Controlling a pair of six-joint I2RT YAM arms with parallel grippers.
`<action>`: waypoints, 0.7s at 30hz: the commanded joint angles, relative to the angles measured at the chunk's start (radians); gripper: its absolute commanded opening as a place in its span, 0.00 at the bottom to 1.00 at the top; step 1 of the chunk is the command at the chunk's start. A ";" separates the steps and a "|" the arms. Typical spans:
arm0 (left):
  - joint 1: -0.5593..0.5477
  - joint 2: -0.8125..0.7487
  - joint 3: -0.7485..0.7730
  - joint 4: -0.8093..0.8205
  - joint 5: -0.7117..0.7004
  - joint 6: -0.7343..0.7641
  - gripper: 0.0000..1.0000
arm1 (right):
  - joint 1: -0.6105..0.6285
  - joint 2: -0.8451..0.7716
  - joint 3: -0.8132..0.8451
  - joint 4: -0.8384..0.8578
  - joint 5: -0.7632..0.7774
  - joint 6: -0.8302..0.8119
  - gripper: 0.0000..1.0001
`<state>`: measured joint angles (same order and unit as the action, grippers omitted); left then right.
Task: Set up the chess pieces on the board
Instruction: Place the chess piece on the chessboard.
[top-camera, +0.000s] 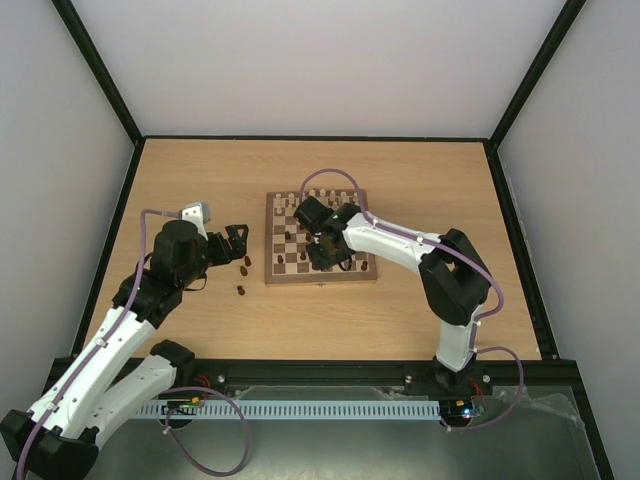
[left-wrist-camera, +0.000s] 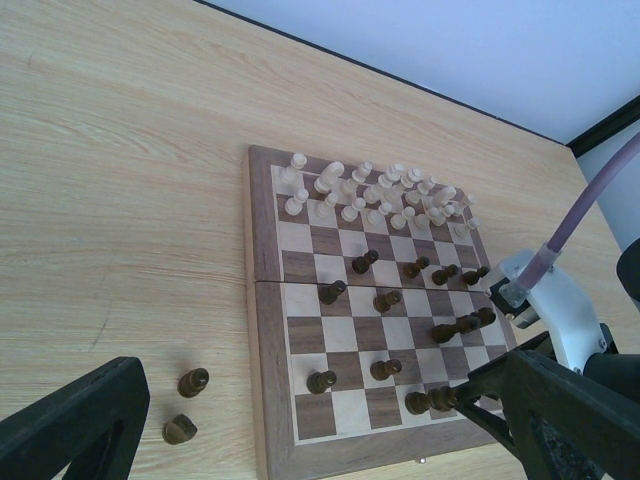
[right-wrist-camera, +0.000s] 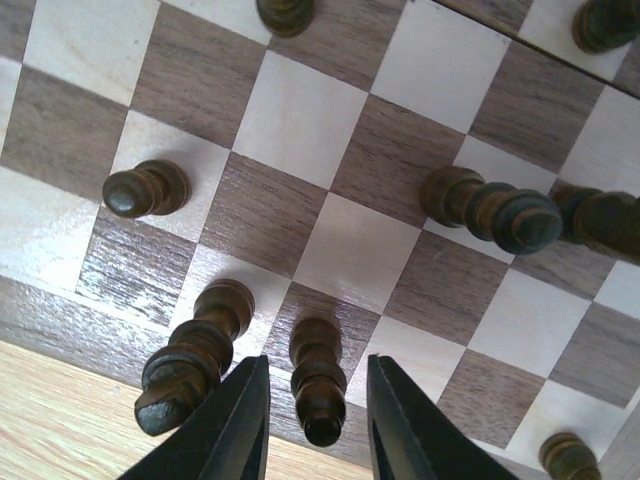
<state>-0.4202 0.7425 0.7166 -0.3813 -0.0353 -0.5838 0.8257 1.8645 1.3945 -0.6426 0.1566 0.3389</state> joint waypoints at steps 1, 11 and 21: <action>0.008 0.003 0.003 -0.009 -0.012 0.001 0.99 | -0.001 -0.007 0.025 -0.037 -0.003 -0.006 0.31; 0.009 0.047 0.016 -0.025 -0.034 -0.019 0.99 | -0.001 -0.130 0.010 -0.070 0.017 0.005 0.54; 0.009 0.118 0.049 -0.035 -0.023 -0.052 0.99 | -0.002 -0.281 -0.020 -0.079 0.048 0.011 0.59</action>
<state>-0.4191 0.8417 0.7208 -0.4007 -0.0570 -0.6147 0.8257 1.6337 1.3987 -0.6704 0.1837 0.3439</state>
